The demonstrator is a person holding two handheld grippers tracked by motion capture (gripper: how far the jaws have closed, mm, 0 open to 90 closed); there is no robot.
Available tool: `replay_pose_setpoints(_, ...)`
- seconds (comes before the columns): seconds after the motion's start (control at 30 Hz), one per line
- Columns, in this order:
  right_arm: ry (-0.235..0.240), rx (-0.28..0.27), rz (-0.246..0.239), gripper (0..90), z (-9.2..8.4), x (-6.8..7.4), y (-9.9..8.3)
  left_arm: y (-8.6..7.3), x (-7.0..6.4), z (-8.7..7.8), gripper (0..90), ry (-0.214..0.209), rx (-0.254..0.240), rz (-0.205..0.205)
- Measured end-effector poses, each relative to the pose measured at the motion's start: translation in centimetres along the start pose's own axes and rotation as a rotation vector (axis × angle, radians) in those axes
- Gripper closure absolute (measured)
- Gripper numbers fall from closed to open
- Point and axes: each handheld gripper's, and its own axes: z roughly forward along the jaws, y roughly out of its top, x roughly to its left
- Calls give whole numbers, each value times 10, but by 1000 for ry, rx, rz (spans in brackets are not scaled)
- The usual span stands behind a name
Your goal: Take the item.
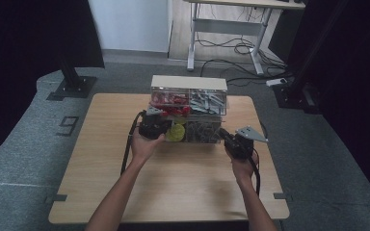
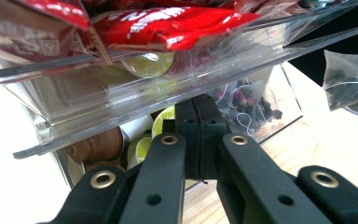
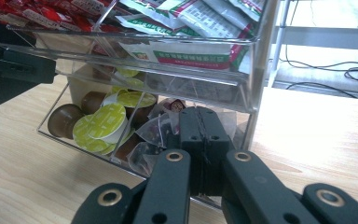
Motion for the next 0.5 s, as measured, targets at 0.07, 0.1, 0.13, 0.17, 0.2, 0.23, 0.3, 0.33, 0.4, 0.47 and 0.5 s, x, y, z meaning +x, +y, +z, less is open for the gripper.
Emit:
replay_pose_setpoints(0.07, -2, -6, 3, 895, -2, -2, 0, 0, 0, 0, 898, 0, -1, 0)
replay_pose_setpoints(0.1, -3, -7, 4, 895, -3, -2, 0, 0, 0, 0, 898, 0, -1, 0)
replay_pose_setpoints(0.13, -6, -9, 3, 895, -4, -3, 0, 0, 0, 0, 898, 0, -2, 0)
replay_pose_setpoints(0.17, -7, -11, 3, 895, -5, -4, 1, 0, 0, 0, 899, 0, -2, -1)
replay_pose_setpoints(0.2, -9, -13, 4, 895, -6, -5, 1, 0, 0, 0, 899, 0, 1, -1)
replay_pose_setpoints(0.23, -11, -15, 5, 895, -7, -5, 1, 0, 0, 0, 899, 0, 1, -1)
replay_pose_setpoints(0.3, -14, -18, 8, 895, -10, -7, 1, 0, 0, 0, 899, 0, 0, 0)
replay_pose_setpoints(0.33, -19, -21, 10, 895, -12, -9, 2, 0, 0, 0, 898, 0, 0, 0)
replay_pose_setpoints(0.4, -21, -22, 10, 895, -13, -10, 2, 0, -1, 0, 898, 1, 0, 0)
replay_pose_setpoints(0.47, -27, -26, 11, 895, -15, -13, 2, 0, -1, 0, 898, 0, 1, 1)
replay_pose_setpoints(0.5, -30, -25, 10, 895, -16, -14, 2, 0, -1, 0, 898, 0, 1, 1)
